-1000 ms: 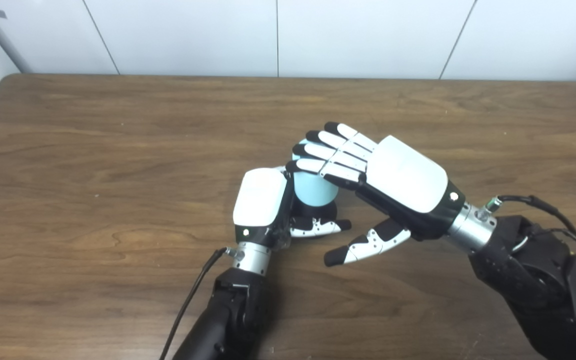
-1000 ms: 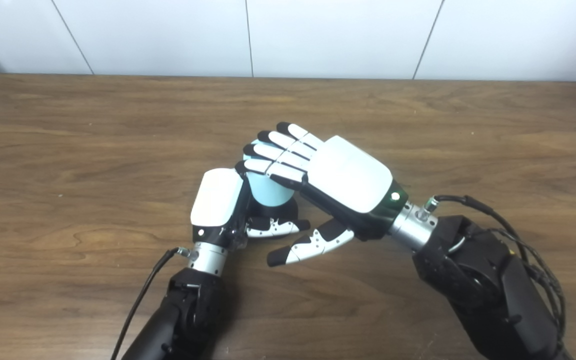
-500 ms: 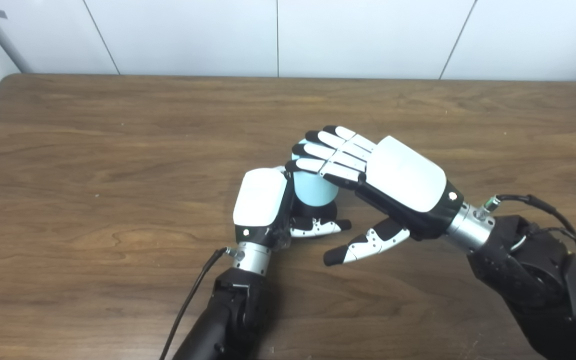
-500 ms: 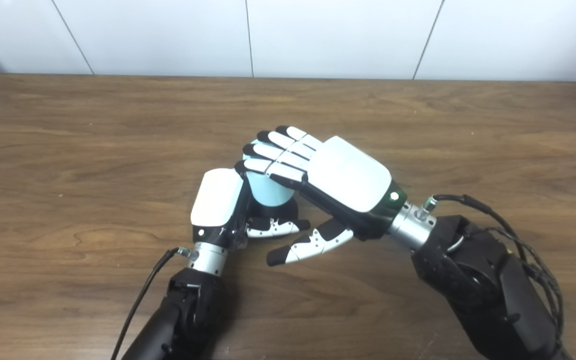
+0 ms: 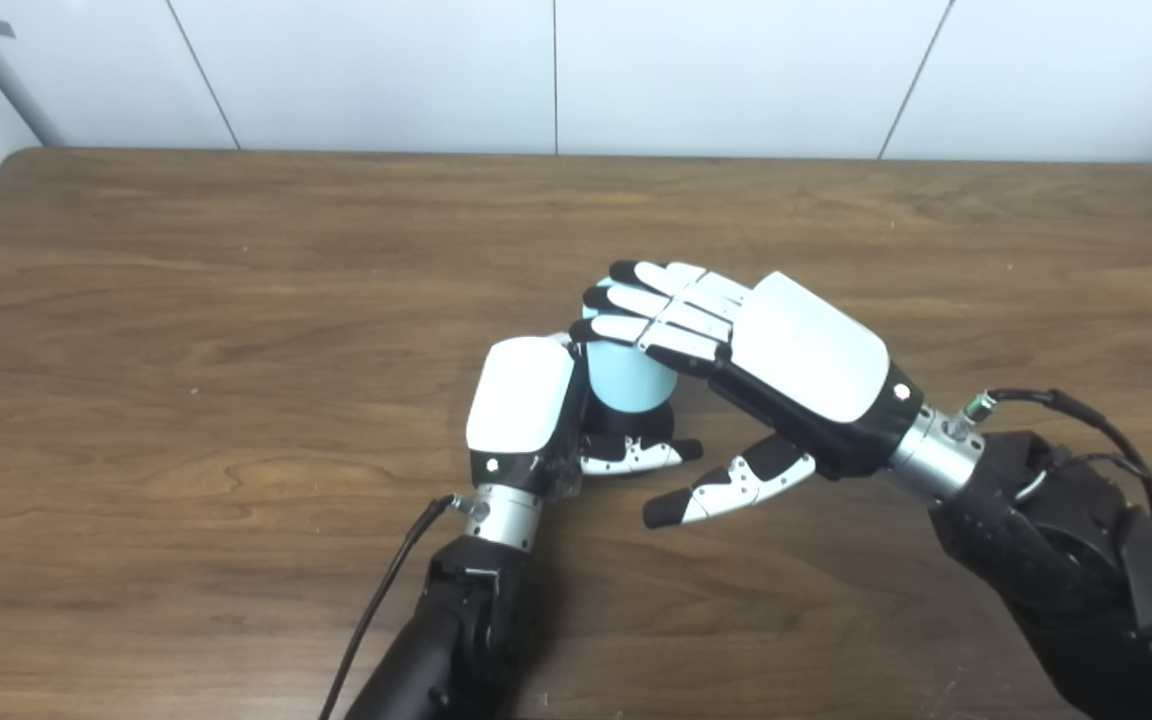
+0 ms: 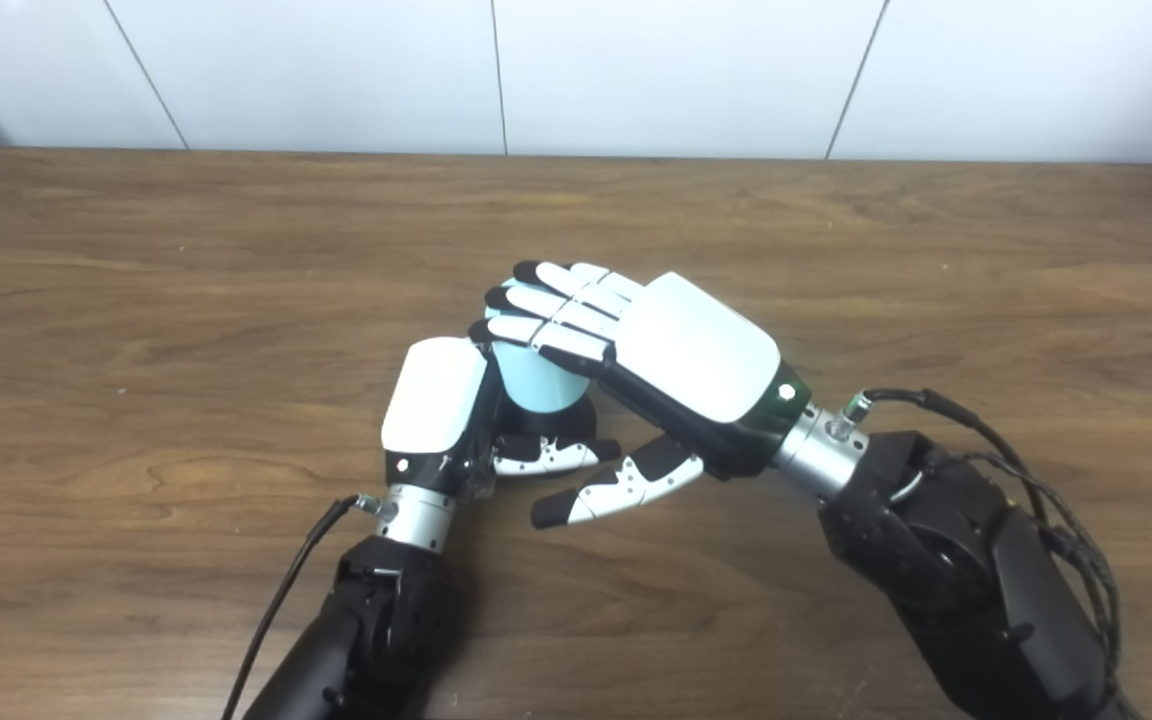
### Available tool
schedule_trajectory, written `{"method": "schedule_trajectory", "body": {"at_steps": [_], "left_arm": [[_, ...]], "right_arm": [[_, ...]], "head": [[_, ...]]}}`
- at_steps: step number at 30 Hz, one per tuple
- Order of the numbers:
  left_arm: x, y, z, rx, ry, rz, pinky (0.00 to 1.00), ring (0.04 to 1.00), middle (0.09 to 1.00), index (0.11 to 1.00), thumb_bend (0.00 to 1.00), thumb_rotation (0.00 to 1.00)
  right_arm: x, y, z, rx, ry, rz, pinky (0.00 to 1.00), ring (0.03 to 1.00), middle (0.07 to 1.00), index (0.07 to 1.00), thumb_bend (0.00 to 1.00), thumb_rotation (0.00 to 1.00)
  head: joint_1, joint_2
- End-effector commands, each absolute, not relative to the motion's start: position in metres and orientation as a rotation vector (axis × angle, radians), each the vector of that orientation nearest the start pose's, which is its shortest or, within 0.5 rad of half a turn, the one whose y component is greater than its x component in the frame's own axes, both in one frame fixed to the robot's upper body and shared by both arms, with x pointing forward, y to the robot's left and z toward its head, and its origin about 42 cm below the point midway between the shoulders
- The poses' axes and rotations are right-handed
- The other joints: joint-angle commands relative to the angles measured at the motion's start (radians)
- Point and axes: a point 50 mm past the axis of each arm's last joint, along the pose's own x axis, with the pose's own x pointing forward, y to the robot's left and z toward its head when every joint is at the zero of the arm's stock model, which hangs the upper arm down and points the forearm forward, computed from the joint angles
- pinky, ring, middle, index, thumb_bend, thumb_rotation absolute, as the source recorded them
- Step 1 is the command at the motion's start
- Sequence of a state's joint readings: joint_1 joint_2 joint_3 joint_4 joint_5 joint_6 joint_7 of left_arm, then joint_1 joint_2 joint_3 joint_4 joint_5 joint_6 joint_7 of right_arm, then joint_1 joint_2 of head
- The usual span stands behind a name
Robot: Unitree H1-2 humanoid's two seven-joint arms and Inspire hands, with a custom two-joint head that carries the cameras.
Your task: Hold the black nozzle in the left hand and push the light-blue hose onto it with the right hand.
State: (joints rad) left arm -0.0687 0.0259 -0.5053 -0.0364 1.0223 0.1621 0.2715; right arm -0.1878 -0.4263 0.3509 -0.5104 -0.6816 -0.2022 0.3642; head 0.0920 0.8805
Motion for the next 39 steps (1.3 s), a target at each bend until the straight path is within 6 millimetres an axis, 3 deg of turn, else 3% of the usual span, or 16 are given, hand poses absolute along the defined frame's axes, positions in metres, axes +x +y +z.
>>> {"method": "schedule_trajectory", "body": {"at_steps": [1, 31, 38, 39], "left_arm": [[0.267, 0.085, 0.113, 1.056, -0.311, -0.134, 0.44, 0.510, 0.507, 0.472, 0.52, 0.00], [0.266, 0.087, 0.114, 1.036, -0.308, -0.138, 0.44, 0.510, 0.486, 0.487, 0.52, 0.00], [0.266, 0.087, 0.113, 1.036, -0.309, -0.135, 0.44, 0.512, 0.496, 0.482, 0.52, 0.00], [0.266, 0.086, 0.112, 1.040, -0.307, -0.134, 0.42, 0.487, 0.459, 0.493, 0.52, 0.00]], "right_arm": [[0.260, -0.198, 0.208, -1.247, -0.549, 0.813, 0.91, 0.900, 0.880, 0.843, 0.54, 0.87], [0.252, -0.201, 0.202, -1.246, -0.547, 0.788, 0.94, 0.919, 0.889, 0.854, 0.53, 0.88], [0.255, -0.195, 0.220, -1.224, -0.590, 0.761, 0.95, 0.932, 0.898, 0.858, 0.53, 0.91], [0.256, -0.194, 0.226, -1.223, -0.607, 0.755, 0.98, 0.941, 0.908, 0.863, 0.53, 0.93]], "head": [[0.001, 0.001], [-0.005, 0.007], [-0.010, 0.006], [-0.010, 0.007]]}}
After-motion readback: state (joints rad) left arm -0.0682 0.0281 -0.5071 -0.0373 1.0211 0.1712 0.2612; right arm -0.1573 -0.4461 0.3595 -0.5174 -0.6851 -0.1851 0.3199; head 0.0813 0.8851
